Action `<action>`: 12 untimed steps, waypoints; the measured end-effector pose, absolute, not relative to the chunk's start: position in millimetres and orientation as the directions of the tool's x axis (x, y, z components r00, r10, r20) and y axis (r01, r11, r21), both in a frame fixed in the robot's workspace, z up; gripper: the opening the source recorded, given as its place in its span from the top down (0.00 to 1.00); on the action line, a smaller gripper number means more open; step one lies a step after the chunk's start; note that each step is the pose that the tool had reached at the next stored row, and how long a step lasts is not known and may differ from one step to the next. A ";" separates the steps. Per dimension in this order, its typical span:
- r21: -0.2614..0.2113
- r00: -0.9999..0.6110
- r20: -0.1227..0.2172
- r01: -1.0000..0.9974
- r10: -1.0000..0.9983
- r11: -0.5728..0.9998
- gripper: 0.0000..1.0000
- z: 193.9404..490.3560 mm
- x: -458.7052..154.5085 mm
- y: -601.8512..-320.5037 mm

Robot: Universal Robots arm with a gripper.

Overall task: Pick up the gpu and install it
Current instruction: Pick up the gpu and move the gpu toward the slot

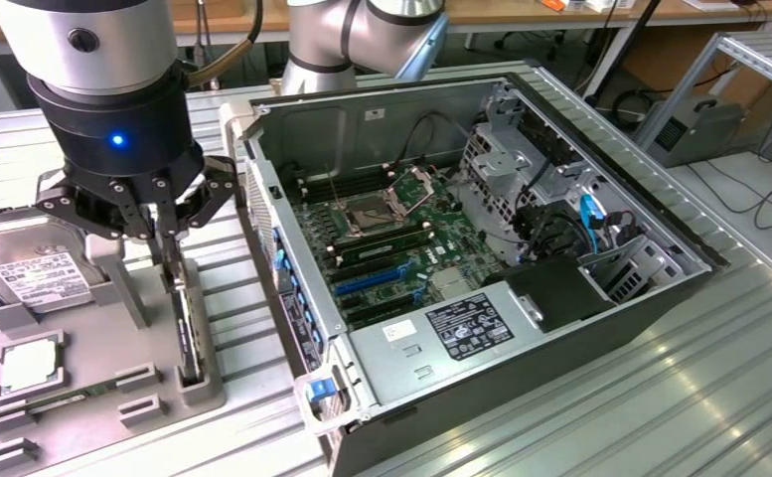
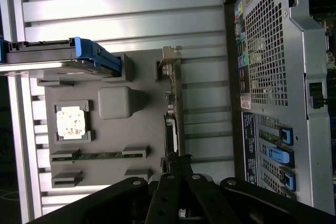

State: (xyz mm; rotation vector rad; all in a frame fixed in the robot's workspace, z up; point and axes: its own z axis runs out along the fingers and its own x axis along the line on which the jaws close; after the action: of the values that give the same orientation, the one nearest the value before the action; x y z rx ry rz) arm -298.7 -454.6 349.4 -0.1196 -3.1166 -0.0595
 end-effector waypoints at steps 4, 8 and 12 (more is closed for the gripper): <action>0.037 -0.997 0.024 0.077 0.076 0.996 0.70 349.5 -298.7 -454.6; 0.037 -0.997 0.024 0.077 0.076 0.996 0.52 349.5 -298.7 -454.6; 0.037 -0.997 0.024 0.077 0.076 0.996 0.52 349.4 -298.7 -454.6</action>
State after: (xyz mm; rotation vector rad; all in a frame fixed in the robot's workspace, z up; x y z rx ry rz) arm -298.7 -454.6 349.4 -0.1196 -3.1166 -0.0595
